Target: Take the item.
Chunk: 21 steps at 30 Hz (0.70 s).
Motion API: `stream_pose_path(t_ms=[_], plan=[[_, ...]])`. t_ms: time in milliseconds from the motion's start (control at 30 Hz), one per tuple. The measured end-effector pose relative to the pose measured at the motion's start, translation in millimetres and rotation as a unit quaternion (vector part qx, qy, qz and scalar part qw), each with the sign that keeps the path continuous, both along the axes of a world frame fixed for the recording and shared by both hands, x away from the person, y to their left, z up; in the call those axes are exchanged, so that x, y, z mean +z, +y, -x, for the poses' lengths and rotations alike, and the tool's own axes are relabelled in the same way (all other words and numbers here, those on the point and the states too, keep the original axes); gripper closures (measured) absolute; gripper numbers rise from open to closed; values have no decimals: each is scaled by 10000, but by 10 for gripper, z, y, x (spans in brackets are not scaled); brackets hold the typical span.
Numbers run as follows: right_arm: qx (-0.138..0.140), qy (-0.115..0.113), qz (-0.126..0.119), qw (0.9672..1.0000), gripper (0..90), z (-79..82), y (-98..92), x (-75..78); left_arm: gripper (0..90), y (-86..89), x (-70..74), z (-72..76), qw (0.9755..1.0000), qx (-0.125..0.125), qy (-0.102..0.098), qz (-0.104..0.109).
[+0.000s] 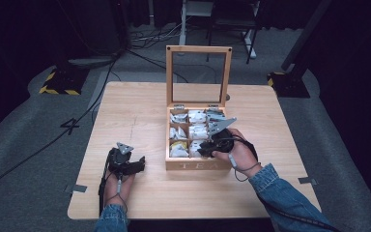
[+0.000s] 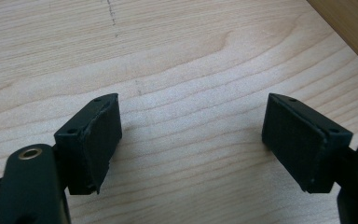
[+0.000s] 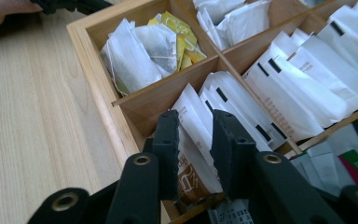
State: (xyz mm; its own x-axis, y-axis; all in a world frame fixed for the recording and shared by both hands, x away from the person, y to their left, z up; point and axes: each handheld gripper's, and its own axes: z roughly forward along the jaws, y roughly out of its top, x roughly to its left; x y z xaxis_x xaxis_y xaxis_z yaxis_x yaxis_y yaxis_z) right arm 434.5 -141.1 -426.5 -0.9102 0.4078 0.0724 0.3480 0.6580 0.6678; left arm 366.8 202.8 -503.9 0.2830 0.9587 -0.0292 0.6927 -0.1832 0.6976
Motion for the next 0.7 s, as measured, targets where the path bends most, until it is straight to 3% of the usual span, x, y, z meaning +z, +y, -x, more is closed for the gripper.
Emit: stream_pose_path(t_ms=[400,433,533,700], plan=[[116,255,388,9989,797,-37,99,-86,204,0,0,0,10000,0,-1,1],[133,301,433,9985,849,-38,99,-78,204,-2,-1,-1,10000,9,-6,9],[209,359,428,9982,897,-35,99,-64,204,-2,-1,-1,10000,9,-6,8],[353,327,416,9980,900,-14,104,-37,204,-2,-1,-1,10000,13,-6,11]])
